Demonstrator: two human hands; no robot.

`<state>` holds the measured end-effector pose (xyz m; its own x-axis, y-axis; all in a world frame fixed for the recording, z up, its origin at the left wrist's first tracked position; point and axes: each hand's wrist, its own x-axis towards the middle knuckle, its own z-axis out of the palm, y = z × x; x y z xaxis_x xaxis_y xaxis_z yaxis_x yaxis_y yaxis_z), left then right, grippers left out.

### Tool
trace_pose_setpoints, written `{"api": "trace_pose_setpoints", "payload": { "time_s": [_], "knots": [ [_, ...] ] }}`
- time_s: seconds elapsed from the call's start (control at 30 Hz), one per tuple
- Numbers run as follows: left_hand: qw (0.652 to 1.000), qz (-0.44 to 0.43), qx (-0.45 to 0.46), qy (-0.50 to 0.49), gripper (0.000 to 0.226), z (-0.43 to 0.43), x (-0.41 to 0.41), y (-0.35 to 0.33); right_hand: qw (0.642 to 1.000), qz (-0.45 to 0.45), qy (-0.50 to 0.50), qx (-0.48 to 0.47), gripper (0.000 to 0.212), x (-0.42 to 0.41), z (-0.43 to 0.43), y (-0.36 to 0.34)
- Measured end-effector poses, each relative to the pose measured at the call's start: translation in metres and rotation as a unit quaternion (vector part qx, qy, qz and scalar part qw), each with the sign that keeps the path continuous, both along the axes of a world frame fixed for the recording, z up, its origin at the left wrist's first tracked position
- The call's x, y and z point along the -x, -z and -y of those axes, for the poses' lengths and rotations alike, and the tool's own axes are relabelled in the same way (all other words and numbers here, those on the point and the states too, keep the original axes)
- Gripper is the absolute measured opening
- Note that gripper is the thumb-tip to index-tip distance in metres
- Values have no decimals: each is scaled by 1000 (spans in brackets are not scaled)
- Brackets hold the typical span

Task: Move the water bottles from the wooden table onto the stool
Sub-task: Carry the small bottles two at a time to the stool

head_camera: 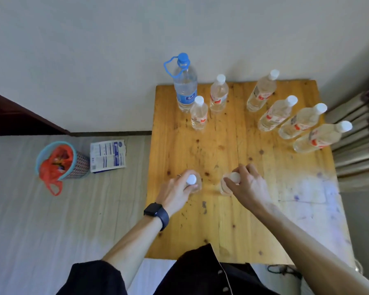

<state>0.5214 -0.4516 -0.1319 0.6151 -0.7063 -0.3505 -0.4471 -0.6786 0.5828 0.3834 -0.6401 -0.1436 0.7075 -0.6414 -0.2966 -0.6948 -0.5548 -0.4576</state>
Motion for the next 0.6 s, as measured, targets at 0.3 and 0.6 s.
{"api": "trace_pose_setpoints", "payload": {
  "time_s": [0.3,0.6],
  "knots": [
    [997,-7,41,65,32,-15,20,12,997,53,57,20,31,51,-45,13],
    [996,-84,29,17,61,-5,23,34,991,70,102,-50,46,84,-67,26]
  ]
}}
